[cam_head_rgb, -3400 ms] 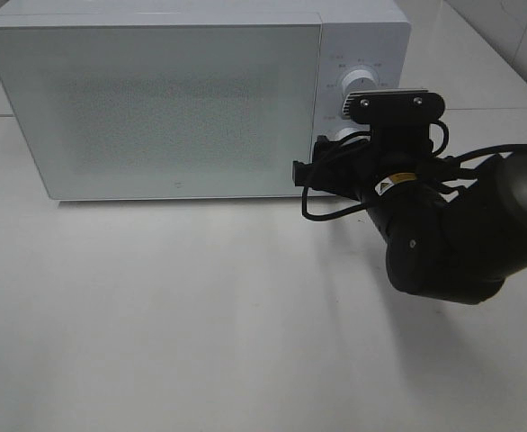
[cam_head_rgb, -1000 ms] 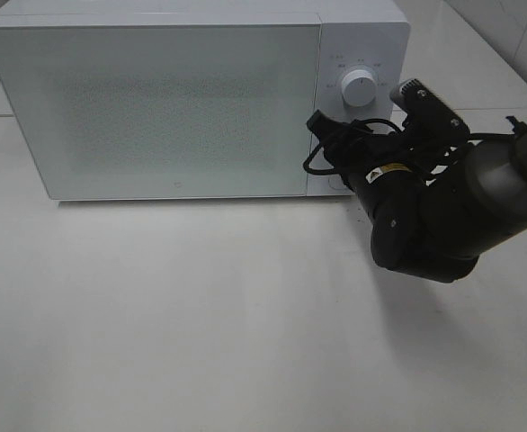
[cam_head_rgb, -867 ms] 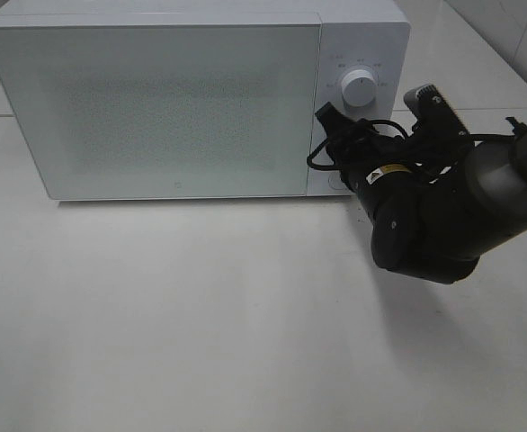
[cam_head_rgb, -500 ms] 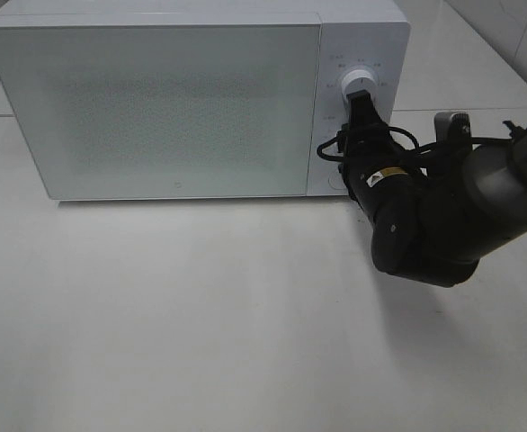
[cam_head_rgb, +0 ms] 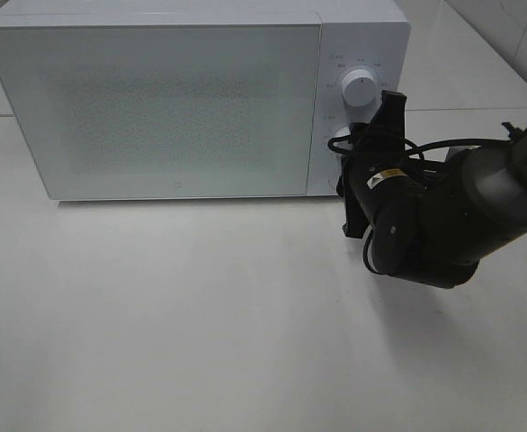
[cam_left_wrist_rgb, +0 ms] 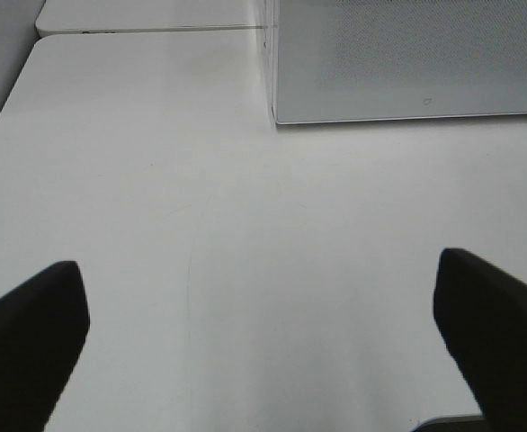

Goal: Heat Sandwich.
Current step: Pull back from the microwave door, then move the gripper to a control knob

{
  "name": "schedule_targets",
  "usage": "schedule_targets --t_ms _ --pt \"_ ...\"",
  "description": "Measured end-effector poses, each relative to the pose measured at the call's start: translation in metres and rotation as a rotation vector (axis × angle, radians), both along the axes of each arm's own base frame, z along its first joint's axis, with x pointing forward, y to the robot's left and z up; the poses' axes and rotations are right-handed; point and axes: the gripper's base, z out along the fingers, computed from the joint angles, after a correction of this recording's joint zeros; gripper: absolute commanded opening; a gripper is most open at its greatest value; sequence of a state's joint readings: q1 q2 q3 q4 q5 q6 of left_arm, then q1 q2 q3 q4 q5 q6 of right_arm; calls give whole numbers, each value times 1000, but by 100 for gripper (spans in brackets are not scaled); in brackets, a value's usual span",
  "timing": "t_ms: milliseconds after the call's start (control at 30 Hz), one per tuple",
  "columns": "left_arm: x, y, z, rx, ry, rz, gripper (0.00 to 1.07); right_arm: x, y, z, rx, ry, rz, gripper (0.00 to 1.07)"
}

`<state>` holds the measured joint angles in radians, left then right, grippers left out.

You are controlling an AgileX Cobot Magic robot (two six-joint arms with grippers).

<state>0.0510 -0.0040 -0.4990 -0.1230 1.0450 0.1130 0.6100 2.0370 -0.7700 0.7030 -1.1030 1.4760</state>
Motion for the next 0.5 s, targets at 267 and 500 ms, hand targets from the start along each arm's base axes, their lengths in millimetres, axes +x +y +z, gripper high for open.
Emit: schedule_targets --t_ms 267,500 --pt "0 0 0 0 0 0 104 0 0 0 74 1 -16 9" --pt "0 0 0 0 0 0 104 0 1 0 46 0 -6 11"
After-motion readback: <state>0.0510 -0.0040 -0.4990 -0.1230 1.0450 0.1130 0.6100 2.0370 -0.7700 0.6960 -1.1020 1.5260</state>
